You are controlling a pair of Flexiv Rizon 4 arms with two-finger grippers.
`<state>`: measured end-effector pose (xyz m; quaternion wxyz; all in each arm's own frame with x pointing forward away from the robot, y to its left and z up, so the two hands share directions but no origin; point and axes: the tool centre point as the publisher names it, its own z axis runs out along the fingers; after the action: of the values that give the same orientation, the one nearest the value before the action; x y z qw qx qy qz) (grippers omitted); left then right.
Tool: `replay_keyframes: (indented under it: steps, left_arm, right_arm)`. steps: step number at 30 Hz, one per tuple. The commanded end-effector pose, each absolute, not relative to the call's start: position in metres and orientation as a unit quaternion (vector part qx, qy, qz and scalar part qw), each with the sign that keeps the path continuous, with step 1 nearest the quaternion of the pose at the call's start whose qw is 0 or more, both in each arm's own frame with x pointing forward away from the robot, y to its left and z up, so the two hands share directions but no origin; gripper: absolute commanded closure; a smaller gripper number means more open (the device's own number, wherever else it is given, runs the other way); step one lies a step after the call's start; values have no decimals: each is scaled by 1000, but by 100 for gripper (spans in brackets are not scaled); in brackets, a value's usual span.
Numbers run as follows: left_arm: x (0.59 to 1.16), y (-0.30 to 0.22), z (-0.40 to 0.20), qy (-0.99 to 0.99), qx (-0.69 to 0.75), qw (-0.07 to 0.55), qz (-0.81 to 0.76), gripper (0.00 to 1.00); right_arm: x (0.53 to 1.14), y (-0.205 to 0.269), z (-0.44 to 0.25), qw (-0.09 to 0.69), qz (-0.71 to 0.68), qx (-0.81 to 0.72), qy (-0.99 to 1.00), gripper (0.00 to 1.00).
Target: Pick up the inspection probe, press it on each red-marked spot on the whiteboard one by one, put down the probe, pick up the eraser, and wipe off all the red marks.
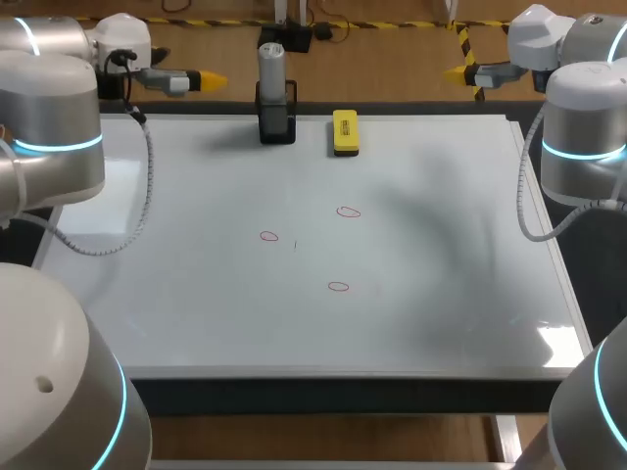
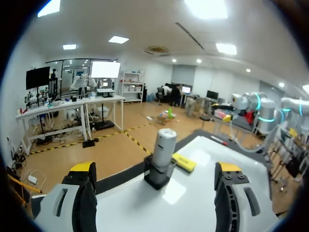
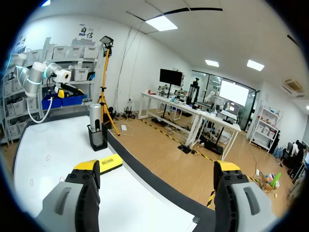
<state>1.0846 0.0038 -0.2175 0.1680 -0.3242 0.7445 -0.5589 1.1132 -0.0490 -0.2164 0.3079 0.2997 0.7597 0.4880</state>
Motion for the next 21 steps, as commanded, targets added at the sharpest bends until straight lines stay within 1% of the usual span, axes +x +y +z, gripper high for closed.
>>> replay_keyframes:
  steps: [1,6,10,19,21]
  left_arm:
    - [1088,14,-219,749,-278,142,-585,0]
    - [1085,7,-223,760,-214,106,-604,0]
    - [1083,-2,-227,760,-161,63,-627,0]
    - [1083,-25,-231,734,-107,13,-671,0]
    - [1085,-28,-234,724,-108,13,-681,0]
  right_arm:
    - [1114,-49,-216,307,488,300,760,0]
    - [1114,-49,-216,307,488,300,760,0]
    - [1114,-49,-216,307,488,300,760,0]
    - [1114,-49,-216,307,488,300,760,0]
    - [1114,-49,-216,307,488,300,760,0]
